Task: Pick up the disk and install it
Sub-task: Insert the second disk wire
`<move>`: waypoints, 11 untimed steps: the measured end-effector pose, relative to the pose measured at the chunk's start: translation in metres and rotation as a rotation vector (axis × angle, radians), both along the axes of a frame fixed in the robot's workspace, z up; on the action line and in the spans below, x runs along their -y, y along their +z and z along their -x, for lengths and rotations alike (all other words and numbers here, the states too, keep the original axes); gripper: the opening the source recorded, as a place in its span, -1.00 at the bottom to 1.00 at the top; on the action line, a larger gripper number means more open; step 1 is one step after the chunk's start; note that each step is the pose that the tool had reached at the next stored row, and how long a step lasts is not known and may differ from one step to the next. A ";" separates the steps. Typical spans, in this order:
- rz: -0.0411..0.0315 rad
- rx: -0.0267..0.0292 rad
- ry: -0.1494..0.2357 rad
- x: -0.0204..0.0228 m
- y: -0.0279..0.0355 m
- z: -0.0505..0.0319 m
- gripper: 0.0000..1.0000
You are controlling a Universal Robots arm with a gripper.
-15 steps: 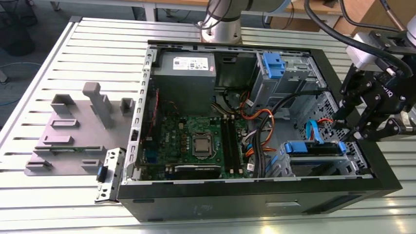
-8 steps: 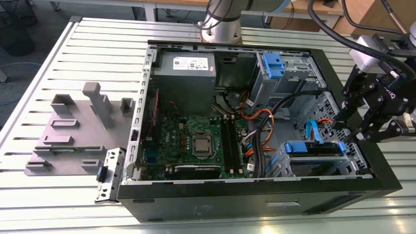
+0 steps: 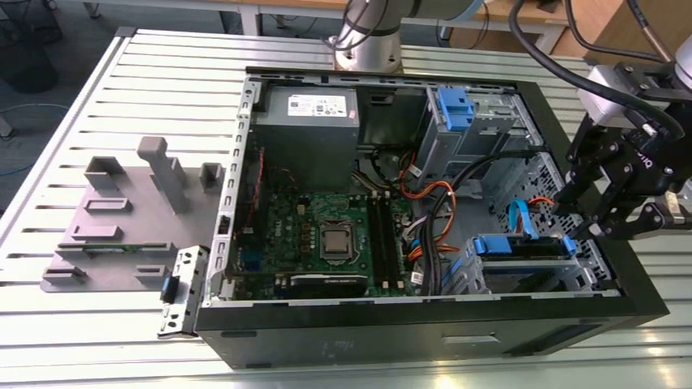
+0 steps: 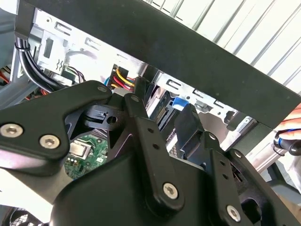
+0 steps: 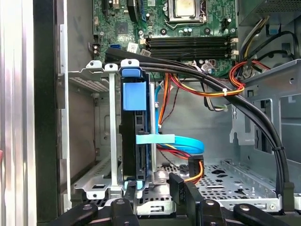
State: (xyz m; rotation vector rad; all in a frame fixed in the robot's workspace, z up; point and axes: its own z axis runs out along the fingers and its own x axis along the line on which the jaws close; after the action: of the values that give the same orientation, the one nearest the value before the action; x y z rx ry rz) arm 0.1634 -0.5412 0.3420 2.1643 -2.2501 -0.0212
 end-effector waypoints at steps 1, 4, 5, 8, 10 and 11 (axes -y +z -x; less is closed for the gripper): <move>0.0001 0.0000 0.000 0.0000 -0.0005 0.0000 0.05; 0.0003 -0.0001 0.000 0.0000 -0.0006 0.0000 0.05; 0.0000 0.0000 0.000 0.0000 -0.0007 0.0000 0.05; 0.0001 -0.0001 0.000 0.0000 -0.0008 0.0000 0.05; 0.0000 -0.0001 0.000 0.0000 -0.0008 0.0000 0.05; 0.0001 -0.0001 0.000 0.0000 -0.0008 0.0000 0.02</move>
State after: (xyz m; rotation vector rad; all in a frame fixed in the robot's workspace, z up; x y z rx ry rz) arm 0.1634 -0.5412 0.3412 2.1643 -2.2500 -0.0212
